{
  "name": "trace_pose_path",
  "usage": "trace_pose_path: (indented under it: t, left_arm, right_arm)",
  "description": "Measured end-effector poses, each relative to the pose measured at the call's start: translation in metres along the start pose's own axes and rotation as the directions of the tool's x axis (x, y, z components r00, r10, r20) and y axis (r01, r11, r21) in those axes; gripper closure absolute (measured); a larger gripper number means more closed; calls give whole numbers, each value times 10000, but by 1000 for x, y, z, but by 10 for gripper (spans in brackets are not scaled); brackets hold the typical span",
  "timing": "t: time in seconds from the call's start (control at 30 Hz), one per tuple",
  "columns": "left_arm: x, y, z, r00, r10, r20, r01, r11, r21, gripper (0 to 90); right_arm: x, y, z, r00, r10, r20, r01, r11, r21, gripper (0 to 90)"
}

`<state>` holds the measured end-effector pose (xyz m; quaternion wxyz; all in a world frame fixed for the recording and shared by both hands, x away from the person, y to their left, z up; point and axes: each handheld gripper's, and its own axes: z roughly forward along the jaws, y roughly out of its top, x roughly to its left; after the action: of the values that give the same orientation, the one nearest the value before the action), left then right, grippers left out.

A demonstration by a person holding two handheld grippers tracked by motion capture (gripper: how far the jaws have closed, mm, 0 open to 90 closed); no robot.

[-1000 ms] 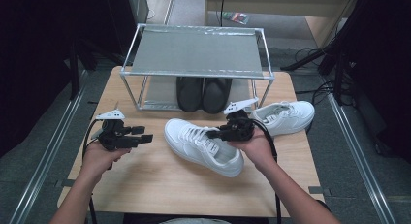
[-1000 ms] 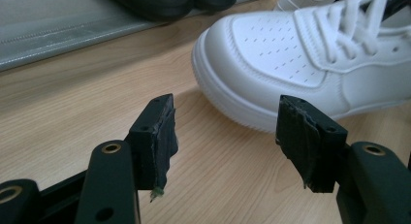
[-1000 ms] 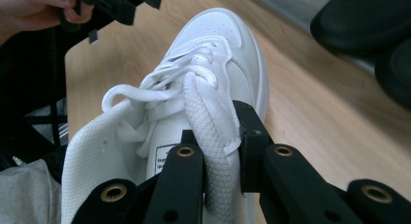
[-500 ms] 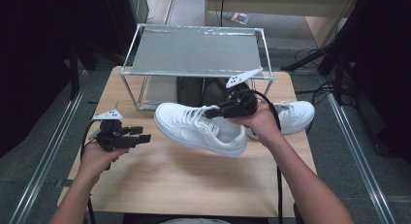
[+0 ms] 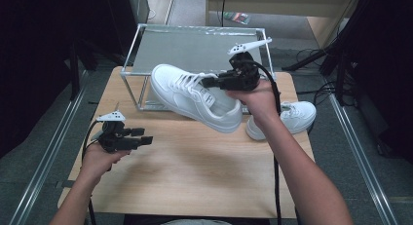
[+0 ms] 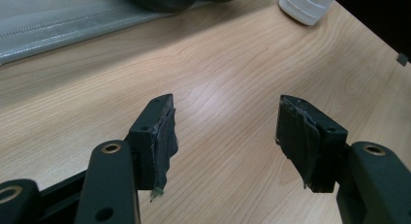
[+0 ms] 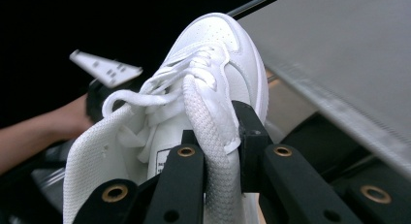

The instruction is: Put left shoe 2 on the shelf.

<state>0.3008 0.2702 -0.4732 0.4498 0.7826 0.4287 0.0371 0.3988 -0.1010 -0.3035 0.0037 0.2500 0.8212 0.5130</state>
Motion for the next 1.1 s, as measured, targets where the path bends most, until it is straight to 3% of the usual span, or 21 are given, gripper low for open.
trace_pose_path:
  t: [0.1, 0.23, 0.37, 0.6, 0.67, 0.7, 0.8, 0.9, 0.97, 1.0, 1.1]
  left_arm:
    - [-2, 0, 1, 10000, 18, 53, -18, 10000, -38, 397]
    - [-3, 1, 2, 9998, -14, 183, 16, 9999, -114, 397]
    - [-5, 2, 3, 9995, 42, 326, -37, 9999, -157, 397]
    - [-6, 3, 5, 9984, 130, 542, -121, 9998, -174, 397]
    - [-7, 3, 6, 9981, 188, 591, -175, 9996, -213, 397]
    - [-7, 3, 6, 9978, 221, 626, -207, 9995, -231, 398]
    - [-8, 4, 7, 9972, 272, 704, -256, 9994, -238, 398]
    - [-10, 5, 9, 9966, 387, 722, -377, 9992, -151, 398]
    - [-11, 6, 11, 9964, 431, 729, -426, 9991, -82, 397]
    - [-12, 6, 11, 9963, 498, 702, -495, 9988, -60, 396]
    - [-14, 7, 13, 9955, 592, 742, -597, 9982, 40, 397]
  right_arm:
    - [-4, 12, -2, 9973, 544, 485, -527, 9980, -342, 841]
    - [-11, 27, -1, 9901, 873, 1099, -796, 9942, -723, 840]
    - [-21, 42, 5, 9720, 1358, 1917, -1184, 9879, -999, 839]
    - [-37, 66, 25, 9282, 1968, 3159, -1594, 9772, -1406, 838]
    - [-41, 71, 31, 9116, 2071, 3552, -1617, 9749, -1533, 838]
    - [-45, 74, 35, 8964, 2201, 3848, -1701, 9724, -1600, 837]
    - [-54, 79, 43, 8661, 2556, 4296, -1998, 9648, -1712, 837]
    - [-66, 83, 53, 8360, 3192, 4464, -2512, 9458, -2059, 836]
    - [-73, 85, 61, 8095, 3659, 4592, -2886, 9290, -2315, 836]
    - [-74, 87, 64, 8000, 3805, 4639, -3020, 9235, -2367, 835]
    - [-79, 93, 79, 7604, 4143, 5001, -3341, 9099, -2459, 835]
